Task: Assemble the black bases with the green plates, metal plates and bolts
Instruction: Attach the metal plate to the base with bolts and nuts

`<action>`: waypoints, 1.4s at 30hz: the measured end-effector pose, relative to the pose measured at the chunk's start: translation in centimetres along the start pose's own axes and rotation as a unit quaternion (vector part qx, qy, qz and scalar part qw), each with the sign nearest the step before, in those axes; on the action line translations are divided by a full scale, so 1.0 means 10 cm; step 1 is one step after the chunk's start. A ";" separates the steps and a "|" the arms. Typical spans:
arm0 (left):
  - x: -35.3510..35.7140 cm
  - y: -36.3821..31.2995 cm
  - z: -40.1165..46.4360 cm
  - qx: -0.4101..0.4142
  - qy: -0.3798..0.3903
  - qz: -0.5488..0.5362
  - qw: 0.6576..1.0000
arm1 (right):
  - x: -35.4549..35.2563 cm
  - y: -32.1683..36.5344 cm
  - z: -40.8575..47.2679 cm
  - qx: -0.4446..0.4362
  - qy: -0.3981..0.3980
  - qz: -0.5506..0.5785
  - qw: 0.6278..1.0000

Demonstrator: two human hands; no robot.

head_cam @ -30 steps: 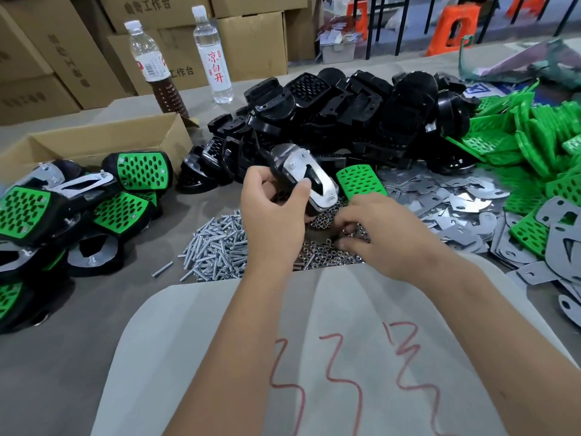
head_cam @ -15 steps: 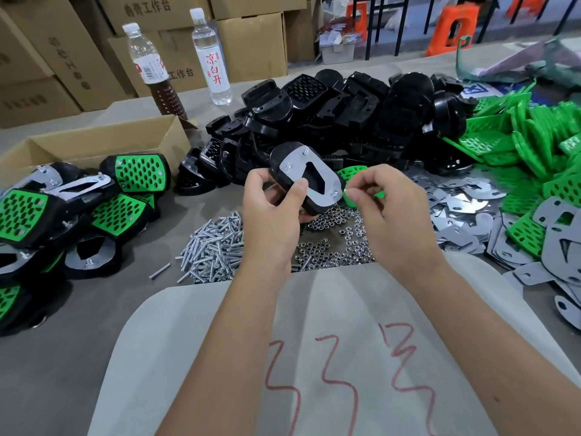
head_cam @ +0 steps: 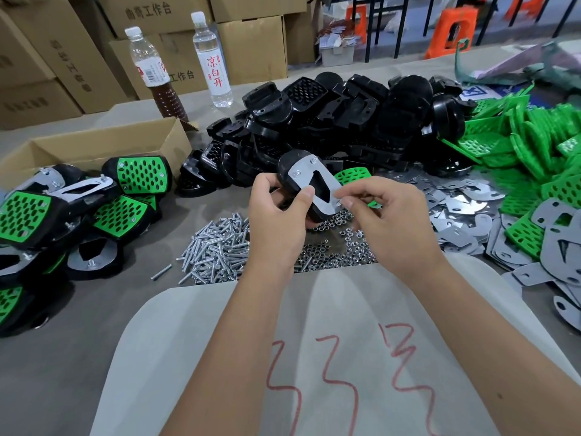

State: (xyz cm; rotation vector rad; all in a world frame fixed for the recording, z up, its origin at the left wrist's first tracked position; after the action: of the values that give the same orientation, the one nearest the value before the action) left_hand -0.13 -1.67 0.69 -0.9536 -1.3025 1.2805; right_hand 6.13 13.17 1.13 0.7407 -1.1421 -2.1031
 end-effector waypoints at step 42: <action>0.01 -0.14 -0.09 -0.128 0.045 -0.128 0.982 | -0.01 0.07 -0.04 -0.140 -0.048 -0.018 0.989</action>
State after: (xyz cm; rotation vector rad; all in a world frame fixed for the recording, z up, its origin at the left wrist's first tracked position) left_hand 0.90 -1.56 1.97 -0.9721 -1.4897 0.8770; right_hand 6.62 12.73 1.53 0.5366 -0.8596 -2.2888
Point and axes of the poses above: each hand's wrist, its own z-axis towards the middle knuckle, its own x-axis out of the palm, y = z × x, the point moved 2 cm from there along z, towards the middle knuckle, and after that the axes turned 13 degrees about -y, right-handed, at the moved point
